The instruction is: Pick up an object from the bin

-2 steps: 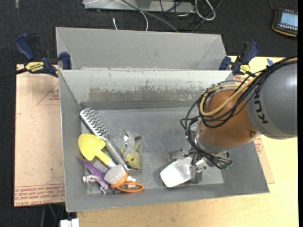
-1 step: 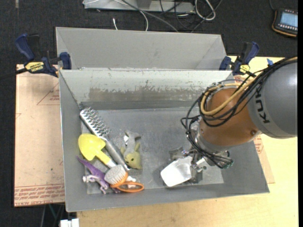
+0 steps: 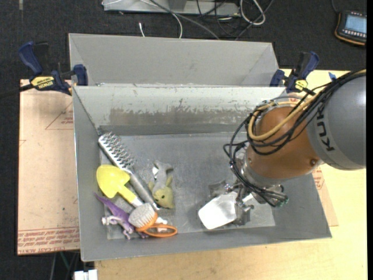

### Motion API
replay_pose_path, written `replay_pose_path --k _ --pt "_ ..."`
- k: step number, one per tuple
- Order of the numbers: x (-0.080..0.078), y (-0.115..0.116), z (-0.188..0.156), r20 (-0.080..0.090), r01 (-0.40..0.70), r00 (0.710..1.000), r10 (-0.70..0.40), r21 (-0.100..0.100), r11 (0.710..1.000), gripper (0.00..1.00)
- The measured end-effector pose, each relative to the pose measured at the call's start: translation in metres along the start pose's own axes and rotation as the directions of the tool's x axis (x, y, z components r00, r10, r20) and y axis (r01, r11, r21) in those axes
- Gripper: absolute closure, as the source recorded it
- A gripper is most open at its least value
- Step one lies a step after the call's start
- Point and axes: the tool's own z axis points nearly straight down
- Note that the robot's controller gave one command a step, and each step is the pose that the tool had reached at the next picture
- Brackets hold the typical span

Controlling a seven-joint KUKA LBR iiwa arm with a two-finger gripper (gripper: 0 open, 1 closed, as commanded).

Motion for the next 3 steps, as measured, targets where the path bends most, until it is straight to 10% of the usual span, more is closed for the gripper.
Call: replay_pose_path --k 3 --pt "-0.001 0.001 -0.03 0.0 -0.002 1.0 0.002 -0.001 1.0 1.0"
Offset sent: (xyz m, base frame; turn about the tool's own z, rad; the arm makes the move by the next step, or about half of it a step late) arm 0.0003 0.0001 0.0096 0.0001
